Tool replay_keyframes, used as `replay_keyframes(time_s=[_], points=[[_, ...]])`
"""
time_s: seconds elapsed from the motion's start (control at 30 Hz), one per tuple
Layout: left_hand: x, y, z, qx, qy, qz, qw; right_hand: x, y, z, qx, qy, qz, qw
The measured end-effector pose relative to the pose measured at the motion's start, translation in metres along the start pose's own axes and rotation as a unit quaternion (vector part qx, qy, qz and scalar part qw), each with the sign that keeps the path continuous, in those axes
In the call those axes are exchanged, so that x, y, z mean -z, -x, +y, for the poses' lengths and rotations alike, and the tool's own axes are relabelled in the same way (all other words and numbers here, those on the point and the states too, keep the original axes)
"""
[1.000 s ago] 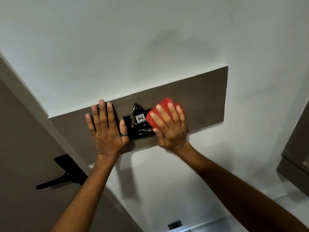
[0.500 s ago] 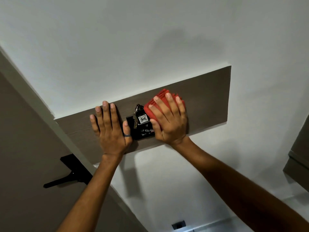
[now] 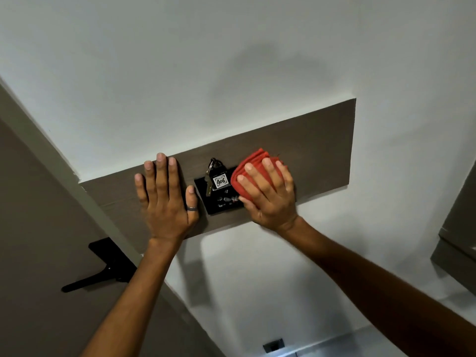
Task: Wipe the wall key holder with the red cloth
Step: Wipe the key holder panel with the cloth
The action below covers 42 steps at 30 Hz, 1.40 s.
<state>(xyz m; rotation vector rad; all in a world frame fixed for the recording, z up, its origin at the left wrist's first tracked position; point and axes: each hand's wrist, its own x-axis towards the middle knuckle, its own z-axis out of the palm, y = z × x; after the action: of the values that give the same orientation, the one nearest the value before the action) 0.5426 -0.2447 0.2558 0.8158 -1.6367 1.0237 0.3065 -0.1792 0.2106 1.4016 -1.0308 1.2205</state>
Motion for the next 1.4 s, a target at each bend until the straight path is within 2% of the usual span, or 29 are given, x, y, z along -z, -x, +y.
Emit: replay_keyframes(time_s=[0.07, 0.1, 0.17, 0.2, 0.23, 0.27, 0.3, 0.37, 0.4, 0.43, 0.47, 0.57, 0.6, 0.67, 0.7, 0.73, 0.8, 0.83, 0.87, 0.93, 0.97, 1.07, 1.1, 1.2, 1.23, 1.33, 1.37, 1.4], points=[[-0.001, 0.0, -0.001, -0.004, -0.013, 0.002, 1.0, 0.004, 0.002, 0.012, 0.038, 0.021, -0.001, 0.999], [0.0, 0.0, -0.003, -0.004, -0.017, 0.0, 1.0, 0.004, 0.001, 0.01, 0.006, 0.021, 0.007, 1.0], [0.001, -0.001, -0.004, -0.01, -0.013, -0.001, 1.0, 0.005, -0.004, -0.003, -0.161, -0.006, 0.044, 0.986], [0.002, -0.001, -0.006, -0.012, -0.014, -0.003, 1.0, 0.005, -0.006, -0.016, -0.256, -0.04, 0.075, 0.963], [0.002, -0.001, -0.006, -0.015, -0.017, -0.004, 1.0, 0.005, -0.007, -0.03, -0.31, -0.069, 0.1, 0.943], [0.002, 0.0, -0.008, -0.015, -0.018, -0.005, 1.0, 0.001, -0.006, -0.048, -0.31, -0.087, 0.107, 0.941], [0.003, 0.0, -0.008, -0.014, -0.014, -0.005, 1.0, -0.003, -0.002, -0.063, -0.264, -0.091, 0.094, 0.956], [0.002, 0.001, -0.009, -0.011, -0.001, -0.013, 1.0, -0.013, 0.007, -0.081, -0.105, -0.059, 0.035, 0.992], [0.002, 0.002, -0.01, -0.011, -0.001, -0.017, 1.0, -0.019, 0.009, -0.08, -0.05, -0.029, 0.023, 0.998], [0.003, 0.003, -0.01, -0.009, 0.001, -0.018, 1.0, -0.025, 0.011, -0.079, -0.032, -0.001, 0.029, 0.999], [0.003, 0.0, -0.009, -0.007, -0.001, -0.015, 1.0, -0.032, 0.008, -0.077, -0.049, 0.011, 0.05, 0.998], [0.003, -0.001, -0.007, -0.003, 0.009, -0.013, 1.0, -0.046, 0.008, -0.096, -0.196, 0.002, 0.105, 0.975], [0.003, -0.004, -0.005, -0.006, 0.011, -0.013, 1.0, -0.046, 0.009, -0.097, -0.19, 0.014, 0.111, 0.975], [0.005, -0.002, -0.007, 0.006, 0.014, -0.015, 1.0, -0.047, 0.013, -0.084, -0.093, 0.022, 0.088, 0.992], [0.006, -0.001, -0.006, 0.007, 0.02, -0.016, 1.0, -0.045, 0.015, -0.079, -0.075, 0.026, 0.083, 0.993], [0.005, 0.0, -0.006, 0.007, 0.022, -0.018, 1.0, -0.045, 0.015, -0.079, -0.096, 0.025, 0.085, 0.991], [0.004, 0.0, -0.007, 0.008, 0.013, -0.021, 1.0, -0.049, 0.01, -0.099, -0.204, 0.02, 0.106, 0.973], [0.004, 0.0, -0.007, 0.008, 0.013, -0.018, 1.0, -0.051, 0.008, -0.11, -0.222, 0.024, 0.109, 0.969], [0.005, 0.001, -0.007, 0.008, 0.018, -0.016, 1.0, -0.052, 0.009, -0.113, -0.193, 0.03, 0.101, 0.975], [0.003, 0.003, -0.006, 0.001, 0.02, -0.016, 1.0, -0.047, 0.013, -0.093, -0.081, 0.037, 0.071, 0.993], [0.002, 0.004, -0.007, 0.001, 0.016, -0.018, 1.0, -0.046, 0.014, -0.085, -0.069, 0.029, 0.071, 0.995], [0.001, 0.002, -0.008, 0.007, 0.016, -0.019, 1.0, -0.05, 0.011, -0.1, -0.191, 0.02, 0.099, 0.976], [0.003, 0.002, -0.008, 0.006, 0.02, -0.018, 1.0, -0.052, 0.013, -0.106, -0.197, 0.028, 0.106, 0.974], [0.003, 0.004, -0.008, 0.001, 0.023, -0.018, 1.0, -0.045, 0.02, -0.076, -0.037, 0.031, 0.07, 0.996], [0.003, 0.004, -0.008, 0.001, 0.019, -0.02, 1.0, -0.042, 0.02, -0.066, -0.05, 0.022, 0.071, 0.996], [0.003, 0.001, -0.007, 0.004, 0.016, -0.018, 1.0, -0.044, 0.013, -0.083, -0.247, -0.003, 0.113, 0.962], [0.005, 0.001, -0.007, 0.001, 0.019, -0.018, 1.0, -0.046, 0.013, -0.091, -0.243, -0.003, 0.106, 0.964], [0.005, 0.002, -0.007, -0.002, 0.023, -0.018, 1.0, -0.044, 0.015, -0.091, -0.185, 0.0, 0.092, 0.978]])
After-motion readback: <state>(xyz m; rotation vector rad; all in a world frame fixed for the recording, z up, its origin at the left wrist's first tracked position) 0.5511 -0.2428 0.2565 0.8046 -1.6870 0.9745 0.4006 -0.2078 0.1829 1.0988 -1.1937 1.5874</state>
